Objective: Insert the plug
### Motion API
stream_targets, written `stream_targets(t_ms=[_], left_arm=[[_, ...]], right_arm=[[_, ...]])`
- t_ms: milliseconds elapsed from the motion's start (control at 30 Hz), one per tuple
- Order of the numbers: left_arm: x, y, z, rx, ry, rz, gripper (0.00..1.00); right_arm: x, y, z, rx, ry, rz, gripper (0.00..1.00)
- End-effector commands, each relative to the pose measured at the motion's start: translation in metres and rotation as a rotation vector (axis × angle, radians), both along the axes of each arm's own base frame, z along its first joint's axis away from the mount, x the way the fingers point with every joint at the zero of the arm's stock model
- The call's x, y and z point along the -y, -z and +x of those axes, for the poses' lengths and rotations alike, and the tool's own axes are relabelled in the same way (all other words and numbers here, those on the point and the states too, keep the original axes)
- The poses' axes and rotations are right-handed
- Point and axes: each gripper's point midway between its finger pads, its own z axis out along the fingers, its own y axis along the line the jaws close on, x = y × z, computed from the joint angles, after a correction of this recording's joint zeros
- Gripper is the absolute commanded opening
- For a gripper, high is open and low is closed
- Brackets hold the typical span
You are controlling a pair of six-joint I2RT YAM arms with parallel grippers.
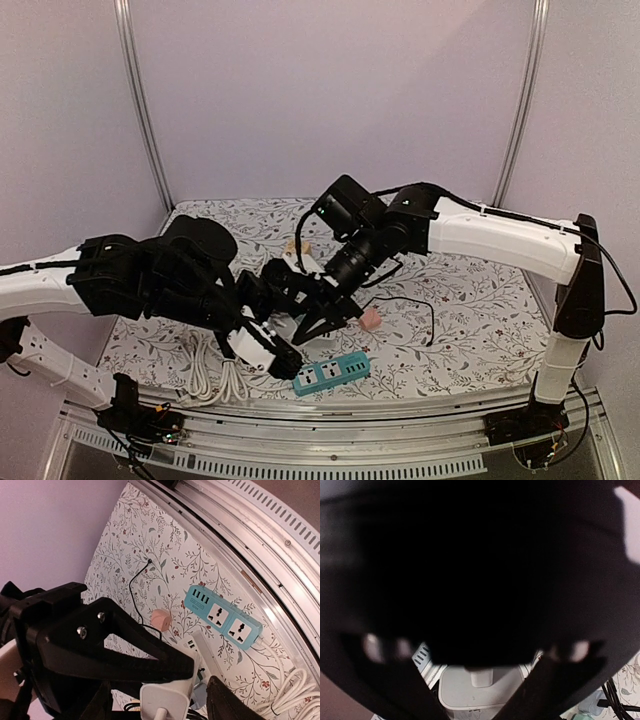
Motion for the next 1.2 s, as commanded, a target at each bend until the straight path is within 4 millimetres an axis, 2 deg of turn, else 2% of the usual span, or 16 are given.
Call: stream_targets(t_ms=[0,133,233,333,367,433,500,600,667,700,867,1033,1067,1133,1167], left_arm=[[-0.01,0.019,0.007,-0.005,-0.036,0.068,0.64],[-0.015,0.027,0.013,-0.034,-0.06,0.086,0.58],[-0.016,0.029,0.007,-0.053,-0.033,0.098,0.51],[-0.011,0.025,0.001,-0.088,-0.015,0.081,0.39],[-0.009,0.022,-0.001,-0.113,-0.015,0.068,0.38],[-0.007,0.022,-0.005,-0.163,-0.029,0.069,0.38],[-0.014,0.031,-0.006,-0.194,-0.036,0.112,0.39],[-0.018,0.036,-0.001,-0.227,-0.076,0.132,0.44],[-0.017,0.037,0.003,-0.227,-0.095,0.134,0.43],[-0.017,0.038,0.005,-0.22,-0.094,0.137,0.39],[-0.01,0.033,0.008,-0.2,-0.082,0.124,0.02],[-0.008,0.031,0.011,-0.2,-0.104,0.114,0.0],[-0.007,0.032,0.014,-0.201,-0.125,0.109,0.0],[-0.001,0.029,0.021,-0.213,-0.19,0.077,0.0],[0.002,0.027,0.028,-0.219,-0.24,0.058,0.0]], right_arm=[[-0.01,-0.011,-0.009,-0.008,-0.021,0.036,0.0],[-0.009,-0.017,-0.012,0.02,-0.022,0.05,0.0],[-0.009,-0.021,-0.011,0.04,-0.02,0.064,0.0],[-0.014,-0.026,-0.009,0.047,-0.019,0.081,0.0],[-0.016,-0.026,-0.008,0.046,-0.018,0.083,0.0],[-0.02,-0.027,-0.007,0.042,-0.022,0.088,0.0],[-0.021,-0.027,-0.007,0.041,-0.025,0.089,0.0],[-0.019,-0.023,-0.011,0.059,-0.034,0.084,0.0],[-0.016,-0.021,-0.015,0.07,-0.046,0.083,0.0],[-0.016,-0.021,-0.016,0.073,-0.051,0.085,0.0],[-0.015,-0.021,-0.016,0.083,-0.053,0.087,0.0],[-0.013,-0.015,-0.013,0.101,-0.038,0.073,0.0],[-0.013,-0.012,-0.008,0.121,-0.016,0.061,0.1],[-0.011,-0.004,0.007,0.135,0.058,0.023,0.4],[-0.008,0.0,0.015,0.127,0.095,0.006,0.74]])
